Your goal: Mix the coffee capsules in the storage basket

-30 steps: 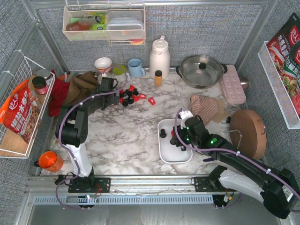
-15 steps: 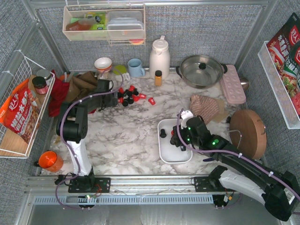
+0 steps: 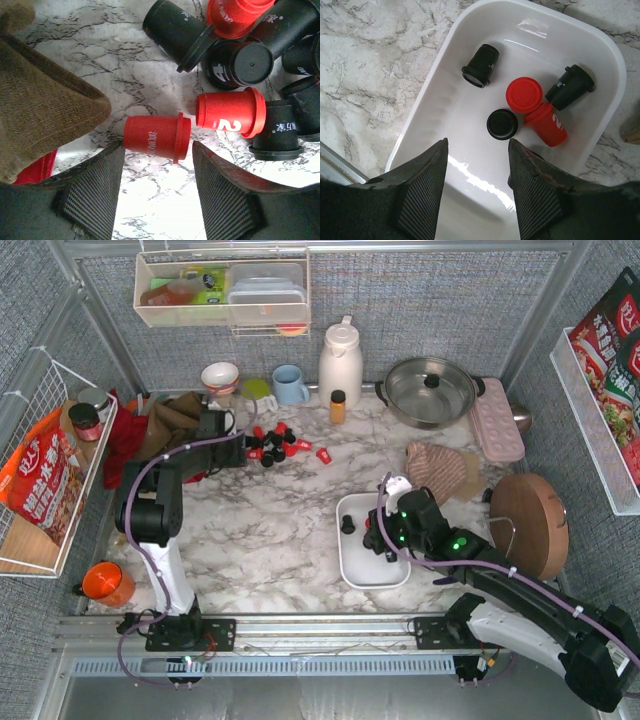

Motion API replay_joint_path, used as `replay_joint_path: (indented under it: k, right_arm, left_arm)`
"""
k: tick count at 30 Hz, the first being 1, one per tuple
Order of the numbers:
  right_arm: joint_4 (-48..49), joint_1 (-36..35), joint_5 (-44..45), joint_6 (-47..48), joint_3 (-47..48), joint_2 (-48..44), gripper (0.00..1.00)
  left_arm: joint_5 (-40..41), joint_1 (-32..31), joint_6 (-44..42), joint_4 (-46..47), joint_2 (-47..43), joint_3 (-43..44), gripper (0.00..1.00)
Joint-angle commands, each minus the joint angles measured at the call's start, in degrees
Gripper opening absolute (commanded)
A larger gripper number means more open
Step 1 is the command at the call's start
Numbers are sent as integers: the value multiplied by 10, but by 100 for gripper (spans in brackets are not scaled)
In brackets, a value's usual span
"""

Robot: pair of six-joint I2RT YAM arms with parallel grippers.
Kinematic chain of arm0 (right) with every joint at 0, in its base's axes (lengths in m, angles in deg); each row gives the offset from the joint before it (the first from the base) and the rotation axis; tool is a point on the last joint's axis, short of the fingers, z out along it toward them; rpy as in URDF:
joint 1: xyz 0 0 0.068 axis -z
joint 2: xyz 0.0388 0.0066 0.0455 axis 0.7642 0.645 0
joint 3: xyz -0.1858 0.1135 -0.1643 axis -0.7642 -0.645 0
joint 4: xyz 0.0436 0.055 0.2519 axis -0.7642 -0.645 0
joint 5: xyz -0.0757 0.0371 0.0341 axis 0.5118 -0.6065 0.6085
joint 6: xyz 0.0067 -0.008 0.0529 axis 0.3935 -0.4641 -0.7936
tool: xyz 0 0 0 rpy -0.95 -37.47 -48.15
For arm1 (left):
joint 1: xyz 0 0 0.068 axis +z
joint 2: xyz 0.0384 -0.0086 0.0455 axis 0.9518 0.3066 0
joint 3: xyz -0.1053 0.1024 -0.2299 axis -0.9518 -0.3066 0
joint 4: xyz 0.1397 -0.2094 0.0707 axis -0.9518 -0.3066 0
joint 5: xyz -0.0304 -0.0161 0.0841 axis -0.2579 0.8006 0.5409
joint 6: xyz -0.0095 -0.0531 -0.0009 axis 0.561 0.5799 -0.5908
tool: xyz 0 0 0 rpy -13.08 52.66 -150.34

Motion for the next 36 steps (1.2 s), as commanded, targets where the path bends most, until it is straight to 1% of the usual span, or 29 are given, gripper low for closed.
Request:
replay_joint_path:
  k: [1, 6, 10, 11, 15, 16, 19, 23, 26, 28, 31, 36]
  right_arm:
    - [11, -1, -2, 1, 2, -1, 56]
    - [10, -2, -2, 2, 2, -5, 56]
    - [7, -2, -3, 5, 4, -13, 56]
    - [6, -2, -3, 6, 5, -16, 56]
    - [-3, -2, 0, 12, 11, -26, 56]
    - [-5, -2, 1, 15, 15, -28, 56]
    - [2, -2, 1, 24, 24, -32, 57]
    - [45, -1, -1, 40, 28, -30, 60]
    - [78, 0, -2, 45, 40, -18, 61]
    - [89, 0, -2, 44, 58, -6, 62]
    - [97, 1, -3, 31, 92, 22, 62]
    - [121, 1, -21, -4, 120, 48, 63]
  left_arm:
    - [-17, 1, 5, 10, 3, 5, 65]
    - [-26, 2, 4, 29, -8, -10, 59]
    - [-41, 2, -3, 51, -24, -25, 47]
    - [-42, 3, -5, 53, -28, -28, 45]
    - [-44, 2, -1, 66, -47, -37, 44]
    - [-48, 2, 1, 69, -53, -39, 42]
    - [-71, 1, 12, 84, -78, -48, 41]
    - [-145, -3, 6, 143, -127, -85, 40]
    - [-211, -17, -20, 221, -178, -148, 39]
    - [-252, -33, -55, 279, -211, -189, 39]
    - [-316, -65, -116, 340, -254, -242, 38]
    - [-422, -114, -247, 447, -312, -341, 40]
